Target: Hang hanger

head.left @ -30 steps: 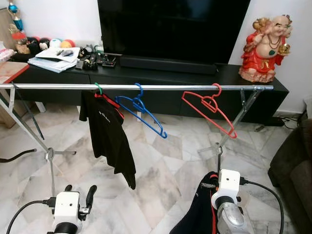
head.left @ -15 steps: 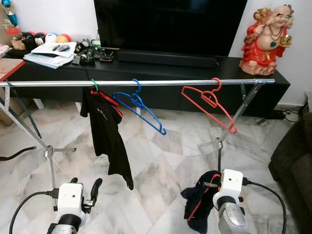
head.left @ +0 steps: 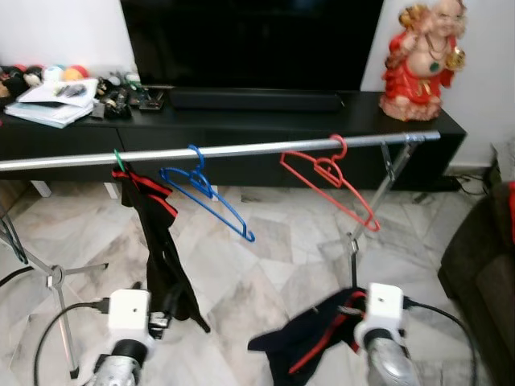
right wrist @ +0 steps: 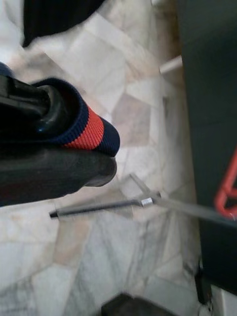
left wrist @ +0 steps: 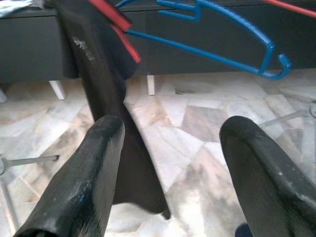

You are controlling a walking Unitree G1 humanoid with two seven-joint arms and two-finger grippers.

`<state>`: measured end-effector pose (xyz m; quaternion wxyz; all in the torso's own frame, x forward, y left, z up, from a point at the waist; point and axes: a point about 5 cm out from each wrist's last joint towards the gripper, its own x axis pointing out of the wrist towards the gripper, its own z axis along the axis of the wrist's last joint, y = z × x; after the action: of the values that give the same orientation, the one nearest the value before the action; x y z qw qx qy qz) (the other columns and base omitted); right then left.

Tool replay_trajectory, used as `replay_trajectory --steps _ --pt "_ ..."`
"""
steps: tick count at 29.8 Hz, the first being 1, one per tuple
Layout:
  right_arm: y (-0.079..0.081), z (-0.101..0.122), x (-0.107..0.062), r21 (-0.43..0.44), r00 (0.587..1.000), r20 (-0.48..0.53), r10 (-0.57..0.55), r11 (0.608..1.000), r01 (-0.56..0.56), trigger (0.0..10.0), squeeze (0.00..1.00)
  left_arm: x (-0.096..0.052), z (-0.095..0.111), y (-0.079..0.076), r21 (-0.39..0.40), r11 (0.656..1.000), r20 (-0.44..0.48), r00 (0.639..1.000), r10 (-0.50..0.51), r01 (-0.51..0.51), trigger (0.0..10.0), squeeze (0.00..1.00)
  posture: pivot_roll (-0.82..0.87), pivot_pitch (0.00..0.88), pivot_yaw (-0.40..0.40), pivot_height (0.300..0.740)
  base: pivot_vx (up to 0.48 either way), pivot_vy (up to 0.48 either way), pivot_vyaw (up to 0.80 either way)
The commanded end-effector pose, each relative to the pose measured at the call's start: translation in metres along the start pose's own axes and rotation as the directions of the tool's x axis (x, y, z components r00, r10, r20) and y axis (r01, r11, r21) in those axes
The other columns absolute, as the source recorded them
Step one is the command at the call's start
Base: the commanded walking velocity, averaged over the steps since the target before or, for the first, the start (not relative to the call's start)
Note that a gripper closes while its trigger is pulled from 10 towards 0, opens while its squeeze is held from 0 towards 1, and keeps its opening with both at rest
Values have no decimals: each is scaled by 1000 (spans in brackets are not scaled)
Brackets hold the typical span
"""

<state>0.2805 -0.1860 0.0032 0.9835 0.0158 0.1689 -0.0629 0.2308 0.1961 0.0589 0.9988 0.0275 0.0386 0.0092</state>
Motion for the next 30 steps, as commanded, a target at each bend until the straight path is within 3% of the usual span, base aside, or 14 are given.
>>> replay_trajectory --steps 1,10,23,30 --pt "14 8 3 9 999 35 37 999 -38 10000 0 -2 0 12 15 999 -9 999 32 -32 10000 0 24 105 -19 740 405 0 0" --pt "18 9 5 4 998 34 53 999 -54 10000 0 1 3 8 13 1000 -4 1000 20 -20 10000 0 28 85 -20 740 405 0 0" --pt "25 4 4 3 997 13 81 997 -81 10000 0 5 7 14 39 999 13 999 33 -33 10000 0 32 62 -7 740 397 0 0" --pt "24 3 4 -1 996 5 87 996 -87 10000 0 7 7 10 49 999 14 1000 18 -18 10000 0 25 47 -6 740 0 0 0"
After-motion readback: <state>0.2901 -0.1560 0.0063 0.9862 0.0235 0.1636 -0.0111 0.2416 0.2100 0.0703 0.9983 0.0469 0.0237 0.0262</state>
